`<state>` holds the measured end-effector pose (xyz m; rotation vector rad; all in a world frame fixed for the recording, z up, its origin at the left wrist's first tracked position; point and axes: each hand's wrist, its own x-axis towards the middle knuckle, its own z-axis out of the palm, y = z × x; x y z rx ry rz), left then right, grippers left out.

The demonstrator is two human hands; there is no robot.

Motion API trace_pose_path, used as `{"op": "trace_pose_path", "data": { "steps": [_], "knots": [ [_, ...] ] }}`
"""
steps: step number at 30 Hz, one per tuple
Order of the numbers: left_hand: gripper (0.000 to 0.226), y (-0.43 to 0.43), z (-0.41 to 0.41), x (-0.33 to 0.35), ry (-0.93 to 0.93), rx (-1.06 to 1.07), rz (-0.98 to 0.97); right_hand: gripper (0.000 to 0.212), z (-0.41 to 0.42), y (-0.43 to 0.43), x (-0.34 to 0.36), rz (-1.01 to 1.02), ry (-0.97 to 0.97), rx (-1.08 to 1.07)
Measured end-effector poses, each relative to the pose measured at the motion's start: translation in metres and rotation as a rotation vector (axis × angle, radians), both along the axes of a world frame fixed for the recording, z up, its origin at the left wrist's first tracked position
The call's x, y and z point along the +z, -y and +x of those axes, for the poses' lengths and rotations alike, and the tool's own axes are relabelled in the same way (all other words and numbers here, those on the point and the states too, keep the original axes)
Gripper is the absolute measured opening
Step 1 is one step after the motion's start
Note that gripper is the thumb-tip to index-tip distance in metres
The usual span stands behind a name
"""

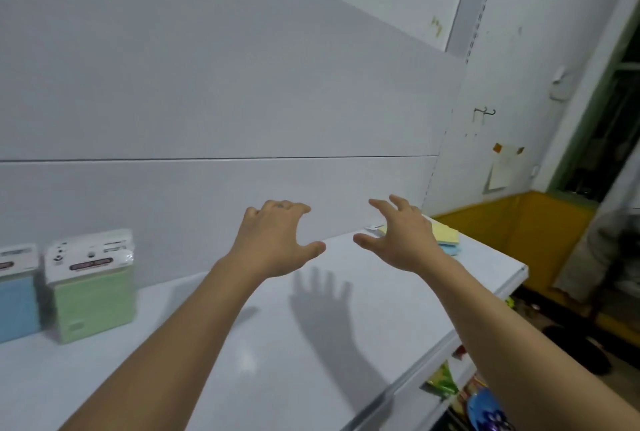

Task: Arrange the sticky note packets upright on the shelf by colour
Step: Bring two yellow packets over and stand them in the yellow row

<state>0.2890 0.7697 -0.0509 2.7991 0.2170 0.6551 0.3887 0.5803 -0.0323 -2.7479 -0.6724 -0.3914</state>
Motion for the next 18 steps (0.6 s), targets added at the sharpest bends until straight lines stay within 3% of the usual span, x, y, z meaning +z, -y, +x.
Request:
{"op": "trace_pose_path", "data": {
  "steps": [9, 18],
  "knots": [
    [0.064, 0.070, 0.031, 0.013, -0.026, -0.051, 0.062, 0.079, 0.025, 0.071, -0.007, 0.090, -0.025, -0.037],
    [0.062, 0.220, 0.095, 0.035, -0.038, -0.104, 0.138, 0.079, 0.067, 0.217, 0.006, 0.168, -0.008, -0.099]
  ]
}}
